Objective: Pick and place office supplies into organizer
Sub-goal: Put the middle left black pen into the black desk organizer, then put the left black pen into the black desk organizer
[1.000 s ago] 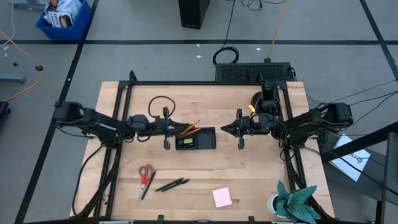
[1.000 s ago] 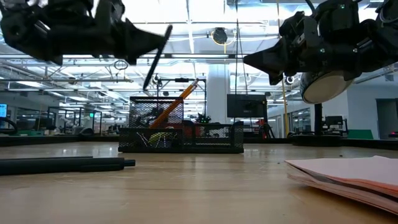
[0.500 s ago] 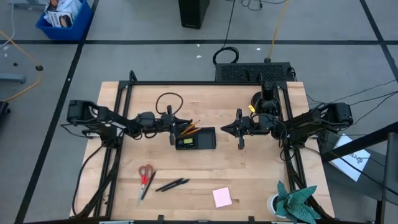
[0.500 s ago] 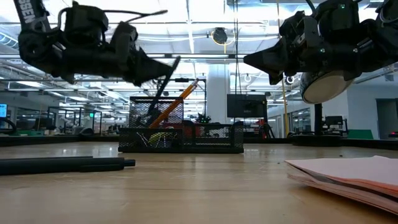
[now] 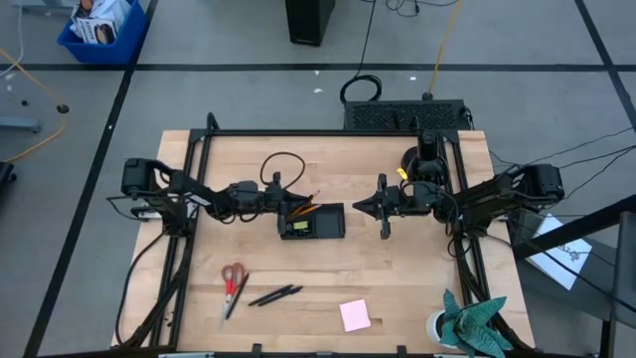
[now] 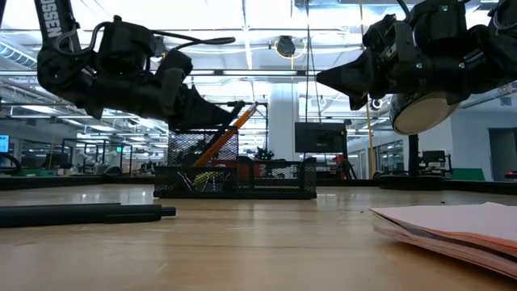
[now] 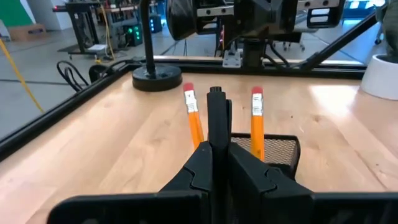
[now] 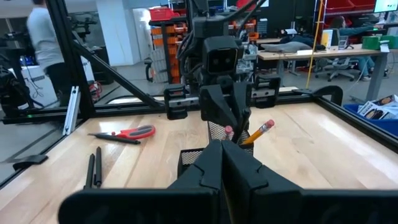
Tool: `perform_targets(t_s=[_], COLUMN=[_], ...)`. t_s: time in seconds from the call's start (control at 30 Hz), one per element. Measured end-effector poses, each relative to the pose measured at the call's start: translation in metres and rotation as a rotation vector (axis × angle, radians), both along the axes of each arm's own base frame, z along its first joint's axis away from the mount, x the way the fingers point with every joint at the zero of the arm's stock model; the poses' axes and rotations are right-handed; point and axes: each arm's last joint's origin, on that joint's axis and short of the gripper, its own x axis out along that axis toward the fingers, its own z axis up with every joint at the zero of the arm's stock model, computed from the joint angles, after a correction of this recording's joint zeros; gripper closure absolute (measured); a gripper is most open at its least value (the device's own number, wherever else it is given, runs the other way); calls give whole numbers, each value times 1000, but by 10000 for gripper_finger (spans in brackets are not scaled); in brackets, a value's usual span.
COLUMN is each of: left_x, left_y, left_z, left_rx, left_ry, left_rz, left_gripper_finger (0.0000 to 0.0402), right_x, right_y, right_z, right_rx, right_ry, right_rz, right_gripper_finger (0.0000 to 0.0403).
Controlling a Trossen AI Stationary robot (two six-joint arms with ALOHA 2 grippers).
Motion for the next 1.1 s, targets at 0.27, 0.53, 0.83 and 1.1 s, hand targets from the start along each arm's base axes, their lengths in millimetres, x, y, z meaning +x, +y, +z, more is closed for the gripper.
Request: perform_targets(t_s=[0.27, 0.53, 0.83, 1.1], left_x=[0, 0, 0, -1], left_y=[0, 0, -1, -2], left_z=[-1, -2, -1, 2], left_rx=[-5, -28, -50, -61], left_ry=[10, 17, 11, -7], left_rz=[14, 18, -40, -39], left_gripper_finger=[371, 370, 340, 271], right_x=[0, 0, 0, 0], right_y=[0, 0, 0, 0], right_z=[-1, 0, 0, 0], right_rx=[0, 0, 3, 4], right_ry=[5, 4, 4, 4], right_rz=[0, 0, 1, 1], right_gripper_finger=[403, 403, 403, 403])
